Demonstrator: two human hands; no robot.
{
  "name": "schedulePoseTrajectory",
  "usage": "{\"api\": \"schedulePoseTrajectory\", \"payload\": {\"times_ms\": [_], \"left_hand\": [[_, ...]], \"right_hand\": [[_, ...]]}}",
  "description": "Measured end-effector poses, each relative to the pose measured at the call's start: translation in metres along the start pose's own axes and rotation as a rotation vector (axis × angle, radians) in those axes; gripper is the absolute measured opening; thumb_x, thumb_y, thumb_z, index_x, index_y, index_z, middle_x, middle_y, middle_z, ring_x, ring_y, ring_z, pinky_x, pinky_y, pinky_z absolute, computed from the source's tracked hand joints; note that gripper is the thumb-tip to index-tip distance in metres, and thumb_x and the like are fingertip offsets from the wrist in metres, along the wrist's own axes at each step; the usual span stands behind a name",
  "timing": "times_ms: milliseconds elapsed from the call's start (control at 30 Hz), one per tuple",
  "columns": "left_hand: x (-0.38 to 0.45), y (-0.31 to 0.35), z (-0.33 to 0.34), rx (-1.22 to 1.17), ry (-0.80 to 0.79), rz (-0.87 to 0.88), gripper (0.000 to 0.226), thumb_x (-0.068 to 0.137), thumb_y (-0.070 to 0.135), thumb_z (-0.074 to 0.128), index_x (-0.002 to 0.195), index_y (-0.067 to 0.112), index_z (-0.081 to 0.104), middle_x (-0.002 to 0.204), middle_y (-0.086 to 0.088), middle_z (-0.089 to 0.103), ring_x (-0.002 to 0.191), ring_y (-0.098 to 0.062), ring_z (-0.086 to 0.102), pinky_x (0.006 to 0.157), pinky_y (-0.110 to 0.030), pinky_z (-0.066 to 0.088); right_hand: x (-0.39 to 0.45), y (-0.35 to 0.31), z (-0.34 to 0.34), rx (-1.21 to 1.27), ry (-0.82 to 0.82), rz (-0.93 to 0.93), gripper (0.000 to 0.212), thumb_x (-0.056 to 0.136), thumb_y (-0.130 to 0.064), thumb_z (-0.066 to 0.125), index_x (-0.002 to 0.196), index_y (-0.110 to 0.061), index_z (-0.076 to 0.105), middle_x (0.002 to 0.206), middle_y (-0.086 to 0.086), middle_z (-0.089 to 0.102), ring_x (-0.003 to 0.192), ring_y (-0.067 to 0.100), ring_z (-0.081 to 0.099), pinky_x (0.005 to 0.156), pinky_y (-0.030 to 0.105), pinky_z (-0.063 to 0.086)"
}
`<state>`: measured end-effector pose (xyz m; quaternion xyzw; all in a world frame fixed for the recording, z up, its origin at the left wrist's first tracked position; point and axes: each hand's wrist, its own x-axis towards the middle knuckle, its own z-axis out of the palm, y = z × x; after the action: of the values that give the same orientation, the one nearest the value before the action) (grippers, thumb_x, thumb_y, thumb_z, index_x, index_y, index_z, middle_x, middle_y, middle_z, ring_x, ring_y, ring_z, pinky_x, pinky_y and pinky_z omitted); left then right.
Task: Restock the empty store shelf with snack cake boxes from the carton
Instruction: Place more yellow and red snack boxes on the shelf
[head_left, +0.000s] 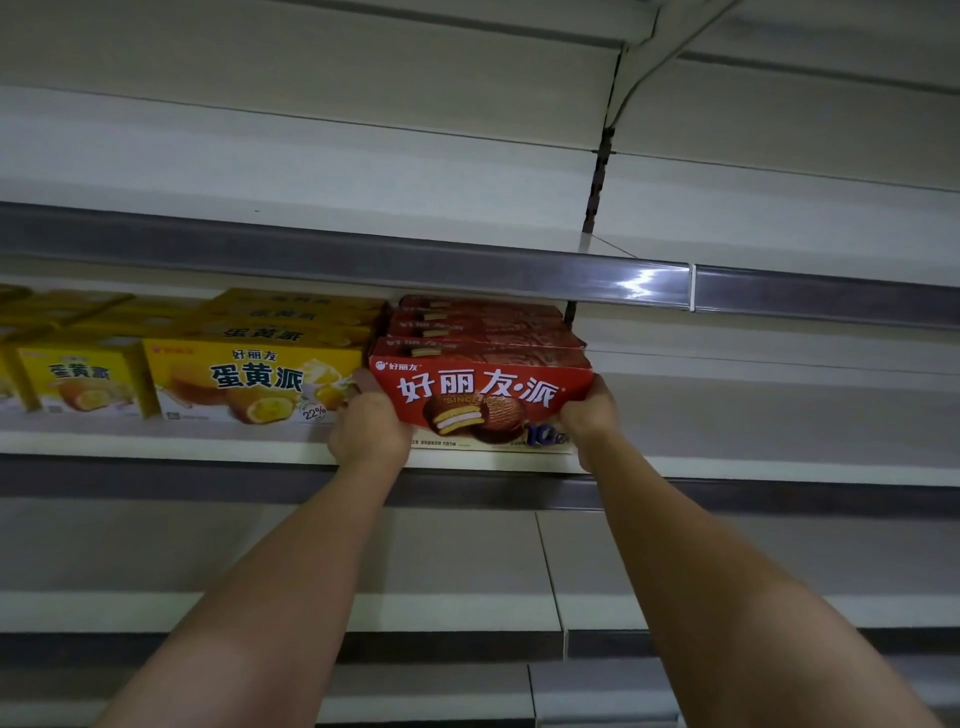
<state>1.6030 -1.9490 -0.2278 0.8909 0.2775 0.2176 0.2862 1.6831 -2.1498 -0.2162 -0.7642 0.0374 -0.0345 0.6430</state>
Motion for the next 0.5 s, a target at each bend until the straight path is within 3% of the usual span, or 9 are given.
{"api": "schedulePoseTrajectory", "payload": {"times_ms": [100, 267, 500], "left_hand": [[0.001, -0.001, 0.001, -0.021, -0.011, -0.009, 0.078, 0.08, 0.029, 0.075, 0.137, 0.009, 0.026, 0.128, -0.018, 0.053, 0.114, -0.039, 0.055, 0.085, -0.047, 0.047], [0.002, -0.003, 0.004, -0.126, -0.06, -0.062, 0.072, 0.082, 0.027, 0.073, 0.136, 0.011, 0.03, 0.124, -0.017, 0.057, 0.112, -0.038, 0.056, 0.085, -0.046, 0.047], [0.005, 0.002, -0.002, -0.496, -0.106, -0.178, 0.059, 0.081, 0.014, 0.074, 0.131, 0.012, 0.043, 0.123, -0.013, 0.06, 0.116, -0.035, 0.056, 0.098, -0.048, 0.046]], "right_hand": [[0.002, 0.006, 0.003, 0.002, 0.042, 0.01, 0.044, 0.088, 0.003, 0.059, 0.126, -0.014, 0.047, 0.122, 0.01, 0.059, 0.108, 0.026, 0.06, 0.093, 0.043, 0.052], [-0.004, 0.009, 0.006, 0.002, -0.036, 0.068, 0.039, 0.095, -0.004, 0.053, 0.133, -0.012, 0.045, 0.124, 0.011, 0.06, 0.113, 0.026, 0.058, 0.087, 0.035, 0.046], [-0.01, -0.005, -0.008, 0.017, -0.132, 0.076, 0.047, 0.092, -0.01, 0.062, 0.134, -0.013, 0.043, 0.125, 0.011, 0.059, 0.112, 0.025, 0.059, 0.086, 0.036, 0.048]]}}
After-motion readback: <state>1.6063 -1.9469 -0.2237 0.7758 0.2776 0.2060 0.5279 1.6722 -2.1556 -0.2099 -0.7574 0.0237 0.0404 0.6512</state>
